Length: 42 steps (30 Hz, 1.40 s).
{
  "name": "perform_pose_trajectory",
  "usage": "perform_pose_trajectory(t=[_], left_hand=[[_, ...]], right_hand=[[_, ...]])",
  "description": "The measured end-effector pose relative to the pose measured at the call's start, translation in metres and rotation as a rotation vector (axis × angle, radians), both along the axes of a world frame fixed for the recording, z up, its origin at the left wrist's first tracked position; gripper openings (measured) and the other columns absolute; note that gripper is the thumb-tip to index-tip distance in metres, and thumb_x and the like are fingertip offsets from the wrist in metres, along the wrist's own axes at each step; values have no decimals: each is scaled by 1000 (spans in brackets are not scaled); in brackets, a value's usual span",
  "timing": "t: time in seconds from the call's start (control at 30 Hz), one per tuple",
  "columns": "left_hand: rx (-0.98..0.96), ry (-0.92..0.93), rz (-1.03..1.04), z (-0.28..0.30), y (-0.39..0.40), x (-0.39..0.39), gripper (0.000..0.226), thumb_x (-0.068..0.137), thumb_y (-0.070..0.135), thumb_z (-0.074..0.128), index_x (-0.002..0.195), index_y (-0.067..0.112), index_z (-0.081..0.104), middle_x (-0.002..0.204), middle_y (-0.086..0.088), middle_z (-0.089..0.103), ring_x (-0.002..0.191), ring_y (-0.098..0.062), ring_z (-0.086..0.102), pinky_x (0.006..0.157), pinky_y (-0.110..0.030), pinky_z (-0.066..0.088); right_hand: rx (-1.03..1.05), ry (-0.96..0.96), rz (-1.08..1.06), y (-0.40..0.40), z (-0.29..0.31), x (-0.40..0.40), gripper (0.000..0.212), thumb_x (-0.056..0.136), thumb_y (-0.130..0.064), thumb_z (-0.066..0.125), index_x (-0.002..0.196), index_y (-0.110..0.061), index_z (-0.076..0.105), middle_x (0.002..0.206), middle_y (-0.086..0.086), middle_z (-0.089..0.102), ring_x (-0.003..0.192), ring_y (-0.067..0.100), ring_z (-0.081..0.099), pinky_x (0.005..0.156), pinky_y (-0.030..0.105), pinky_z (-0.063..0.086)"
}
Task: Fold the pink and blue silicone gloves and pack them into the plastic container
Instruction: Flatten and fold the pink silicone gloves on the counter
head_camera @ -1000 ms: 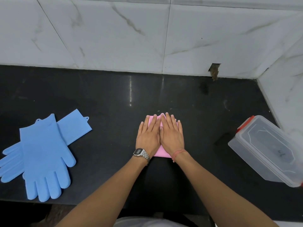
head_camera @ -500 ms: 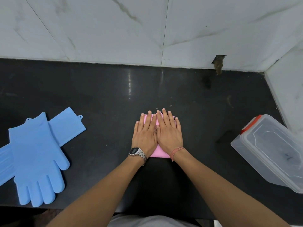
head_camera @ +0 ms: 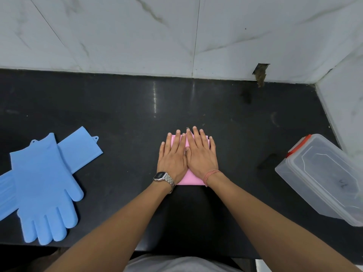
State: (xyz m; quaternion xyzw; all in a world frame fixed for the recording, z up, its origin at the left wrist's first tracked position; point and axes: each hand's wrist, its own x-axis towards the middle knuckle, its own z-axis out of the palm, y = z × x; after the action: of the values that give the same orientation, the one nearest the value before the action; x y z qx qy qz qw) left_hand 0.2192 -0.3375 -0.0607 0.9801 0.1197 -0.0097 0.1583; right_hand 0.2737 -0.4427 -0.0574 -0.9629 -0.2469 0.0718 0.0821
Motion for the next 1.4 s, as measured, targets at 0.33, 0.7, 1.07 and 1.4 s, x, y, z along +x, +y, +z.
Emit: perform_pose_trajectory(t=[0.33,0.7,1.07,1.4], left_hand=[[267,-25,-158,15,-6,-7,60,98,29,16,152,12,-1,162,-5,-2,147,-27,-11,117,-41,-10],[97,-14,-155,2,1,-13,55,101,31,22,153,20,5,161,2,0,148,-17,-4,120,-33,-4],[53,-16,-121,-2,3,-9,57,100,31,22,153,22,3,161,4,-3,148,-14,-5,121,-34,-1],[107,17,-158,7,1,-9,57,100,30,25,153,19,5,162,0,-1,148,-18,-3,118,-35,-2]], right_hand=[[15,-56,-11,-4,15,-17,57,104,-26,19,155,-15,-4,162,4,-11,148,17,-16,119,38,-13],[96,-5,-60,-10,1,-38,56,102,-31,17,154,-18,4,164,-1,3,149,13,-5,119,35,-9],[102,-7,-53,-9,-4,-31,58,100,-35,16,154,-22,-1,163,-4,-2,149,11,-6,119,35,-7],[132,96,-28,-14,13,-32,59,102,-26,25,155,-22,1,164,-5,-4,149,9,-10,120,38,-8]])
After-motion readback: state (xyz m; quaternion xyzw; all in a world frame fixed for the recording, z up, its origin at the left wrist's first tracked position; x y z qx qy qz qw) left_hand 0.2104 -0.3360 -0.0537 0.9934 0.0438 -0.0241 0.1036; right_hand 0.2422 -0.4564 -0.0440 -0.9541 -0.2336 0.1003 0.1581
